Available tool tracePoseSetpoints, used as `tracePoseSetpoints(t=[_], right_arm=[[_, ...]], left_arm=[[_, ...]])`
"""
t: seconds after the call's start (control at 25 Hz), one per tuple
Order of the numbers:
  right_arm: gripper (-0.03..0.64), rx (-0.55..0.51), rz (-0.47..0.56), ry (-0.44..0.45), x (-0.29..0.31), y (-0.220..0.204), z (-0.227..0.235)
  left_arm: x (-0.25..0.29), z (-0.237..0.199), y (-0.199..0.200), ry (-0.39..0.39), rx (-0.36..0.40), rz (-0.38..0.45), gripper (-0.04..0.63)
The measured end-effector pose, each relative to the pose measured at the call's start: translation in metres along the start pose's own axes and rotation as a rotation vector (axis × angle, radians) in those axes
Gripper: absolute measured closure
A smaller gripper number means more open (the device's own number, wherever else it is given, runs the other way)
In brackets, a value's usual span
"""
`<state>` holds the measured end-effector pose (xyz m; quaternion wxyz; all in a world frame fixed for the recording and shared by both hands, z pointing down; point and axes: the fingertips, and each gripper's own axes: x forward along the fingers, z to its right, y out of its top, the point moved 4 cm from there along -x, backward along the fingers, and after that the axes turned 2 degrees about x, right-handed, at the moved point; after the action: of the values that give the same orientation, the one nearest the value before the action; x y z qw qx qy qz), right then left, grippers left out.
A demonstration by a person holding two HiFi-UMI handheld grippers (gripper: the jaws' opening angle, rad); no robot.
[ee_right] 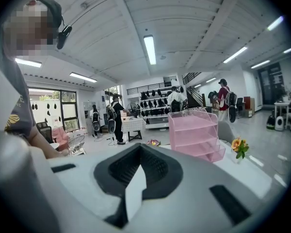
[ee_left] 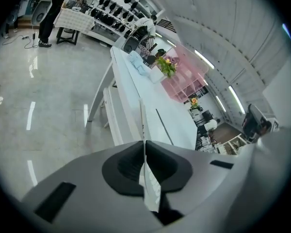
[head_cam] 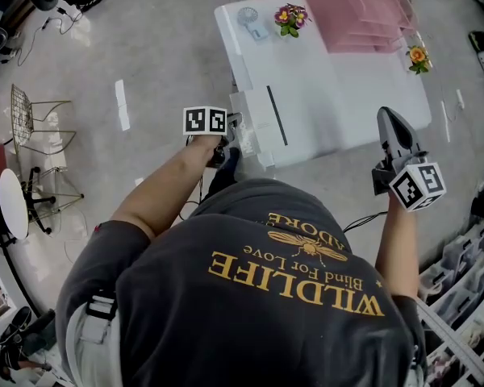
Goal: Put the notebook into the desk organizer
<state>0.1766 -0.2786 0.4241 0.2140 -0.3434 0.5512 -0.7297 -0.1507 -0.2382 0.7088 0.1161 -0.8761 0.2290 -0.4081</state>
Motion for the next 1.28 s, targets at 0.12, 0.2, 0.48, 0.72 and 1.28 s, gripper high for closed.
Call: tracePoseSetpoints(t=[0.12, 0.2, 0.48, 0.72, 1.28], right_arm=[[0.617, 0.004, 0.008, -0.005, -0.001, 0.002, 0.006], [0.617, 0.003, 0.017, -0.006, -0.001, 0.005, 0.009], [0.617, -0.006, 0.053, -0.02, 0.004, 0.021, 0.02], [0.617, -0.025, 0.094, -0.066, 0.013, 0.044, 0.027], [0.617, -0.043, 0.193, -0.209, 0.022, 0.106, 0.077]], left_arm=[[-0.008, 0.013, 0.01, -0.038, -0.012, 0.011, 0.584], [-0.015, 0.023, 0.018, -0.07, -0.018, 0.025, 0.585], [-0.042, 0.069, 0.061, -0.204, -0.02, 0.101, 0.586], [-0.059, 0.113, 0.111, -0.329, 0.026, 0.144, 0.586], [-0.072, 0.246, 0.278, -0.571, 0.188, 0.242, 0.586]])
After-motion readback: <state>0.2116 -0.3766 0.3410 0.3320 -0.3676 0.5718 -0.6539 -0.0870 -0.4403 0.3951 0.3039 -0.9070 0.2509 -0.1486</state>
